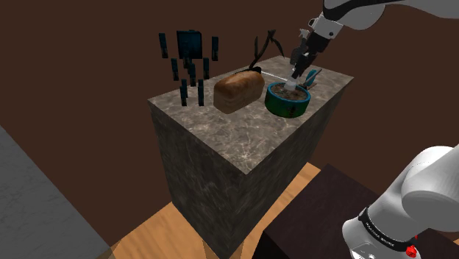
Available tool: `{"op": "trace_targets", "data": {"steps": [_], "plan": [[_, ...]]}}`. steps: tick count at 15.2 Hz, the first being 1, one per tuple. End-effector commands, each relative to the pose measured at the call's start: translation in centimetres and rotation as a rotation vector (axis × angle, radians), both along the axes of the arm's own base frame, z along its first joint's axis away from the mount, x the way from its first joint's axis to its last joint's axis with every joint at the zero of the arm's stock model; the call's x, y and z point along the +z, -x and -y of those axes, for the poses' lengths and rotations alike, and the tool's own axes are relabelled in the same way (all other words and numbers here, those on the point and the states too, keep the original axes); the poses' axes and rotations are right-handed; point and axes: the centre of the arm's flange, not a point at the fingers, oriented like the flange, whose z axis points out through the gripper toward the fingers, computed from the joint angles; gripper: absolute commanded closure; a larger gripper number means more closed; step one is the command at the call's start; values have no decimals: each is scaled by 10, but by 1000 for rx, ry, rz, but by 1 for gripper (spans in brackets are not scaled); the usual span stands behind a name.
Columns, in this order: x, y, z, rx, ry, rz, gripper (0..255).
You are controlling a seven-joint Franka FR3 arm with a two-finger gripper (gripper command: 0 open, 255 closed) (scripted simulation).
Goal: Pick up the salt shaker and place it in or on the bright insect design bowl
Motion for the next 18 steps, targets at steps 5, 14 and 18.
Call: {"op": "trace_targets", "data": {"steps": [5, 14, 18], "plan": [[0, 0, 0, 0, 0, 0, 0], [48, 11, 8, 0, 0, 0, 0], [48, 11, 8, 0, 0, 0, 0]]}}
